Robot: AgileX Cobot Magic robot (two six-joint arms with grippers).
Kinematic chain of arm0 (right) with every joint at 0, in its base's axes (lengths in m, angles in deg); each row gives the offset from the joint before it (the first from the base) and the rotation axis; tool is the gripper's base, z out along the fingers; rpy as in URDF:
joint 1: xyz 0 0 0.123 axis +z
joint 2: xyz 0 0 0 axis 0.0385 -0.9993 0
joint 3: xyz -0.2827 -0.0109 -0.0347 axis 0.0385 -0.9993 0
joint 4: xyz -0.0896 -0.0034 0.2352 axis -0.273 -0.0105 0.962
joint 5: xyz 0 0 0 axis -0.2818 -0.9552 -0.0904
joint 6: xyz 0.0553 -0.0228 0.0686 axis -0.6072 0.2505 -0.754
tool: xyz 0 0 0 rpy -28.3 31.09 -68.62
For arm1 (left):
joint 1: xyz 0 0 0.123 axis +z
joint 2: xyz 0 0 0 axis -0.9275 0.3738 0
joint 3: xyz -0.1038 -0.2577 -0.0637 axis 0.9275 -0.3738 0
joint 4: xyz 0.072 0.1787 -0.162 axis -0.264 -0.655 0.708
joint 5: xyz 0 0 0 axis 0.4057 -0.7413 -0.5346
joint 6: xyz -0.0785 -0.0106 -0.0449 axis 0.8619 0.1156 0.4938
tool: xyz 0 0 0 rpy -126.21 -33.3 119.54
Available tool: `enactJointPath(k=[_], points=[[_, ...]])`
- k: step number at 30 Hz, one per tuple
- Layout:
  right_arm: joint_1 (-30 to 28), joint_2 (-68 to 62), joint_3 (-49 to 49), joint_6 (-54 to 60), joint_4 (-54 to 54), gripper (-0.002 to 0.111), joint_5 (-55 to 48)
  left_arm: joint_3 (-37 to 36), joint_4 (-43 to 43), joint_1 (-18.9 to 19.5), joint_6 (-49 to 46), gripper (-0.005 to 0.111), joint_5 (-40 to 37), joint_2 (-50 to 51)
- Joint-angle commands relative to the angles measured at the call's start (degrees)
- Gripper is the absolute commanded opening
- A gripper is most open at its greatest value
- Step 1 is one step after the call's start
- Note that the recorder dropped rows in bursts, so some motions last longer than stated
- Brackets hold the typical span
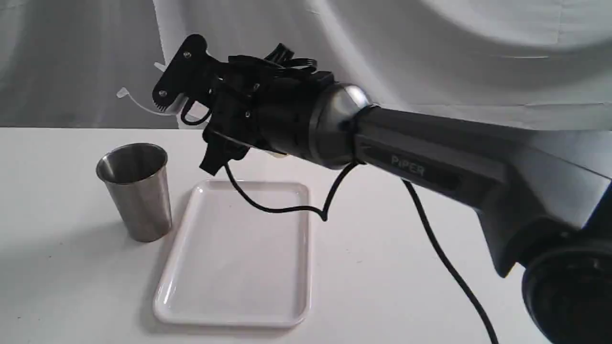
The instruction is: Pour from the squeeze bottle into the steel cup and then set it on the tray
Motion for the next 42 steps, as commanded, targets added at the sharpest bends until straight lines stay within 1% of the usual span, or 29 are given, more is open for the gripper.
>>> enactJointPath(k=[1, 6, 13, 18, 24, 29, 37, 42], points=[[0.6, -0.5, 0.9, -0.3, -3.5, 0.034, -1.3, -0.3, -0.1, -0.1, 0.1, 0.008, 0.4, -0.3], [0.9, -1.4, 1.3, -0.3, -4.3, 0.034, -1.7, -0.3, -0.1, -0.1, 0.1, 0.008, 0.4, -0.3], [1.2, -5.3, 9.8, -6.4, -7.7, 0.034, -4.5, -0.3, -0.1, -0.1, 0.1, 0.008, 0.4, -0.3], [2.4, -7.5, 13.3, -7.6, -11.8, 0.034, -7.9, -0.3, -0.1, -0.1, 0.1, 0.008, 0.4, -0.3], [3.2, -9.1, 13.6, -7.6, -13.5, 0.034, -8.2, -0.3, -0.1, -0.1, 0.1, 0.008, 0.4, -0.3], [4.1, -10.7, 13.6, -7.7, -16.8, 0.034, -10.8, -0.3, -0.1, -0.1, 0.1, 0.008, 0.4, -0.3], [5.0, -11.4, 13.6, -11.3, -25.4, 0.034, -12.8, -0.3, -0.1, -0.1, 0.1, 0.008, 0.4, -0.3], [5.8, -11.4, 13.6, -11.4, -30.7, 0.034, -12.8, -0.3, -0.1, -0.1, 0.1, 0.008, 0.4, -0.3]])
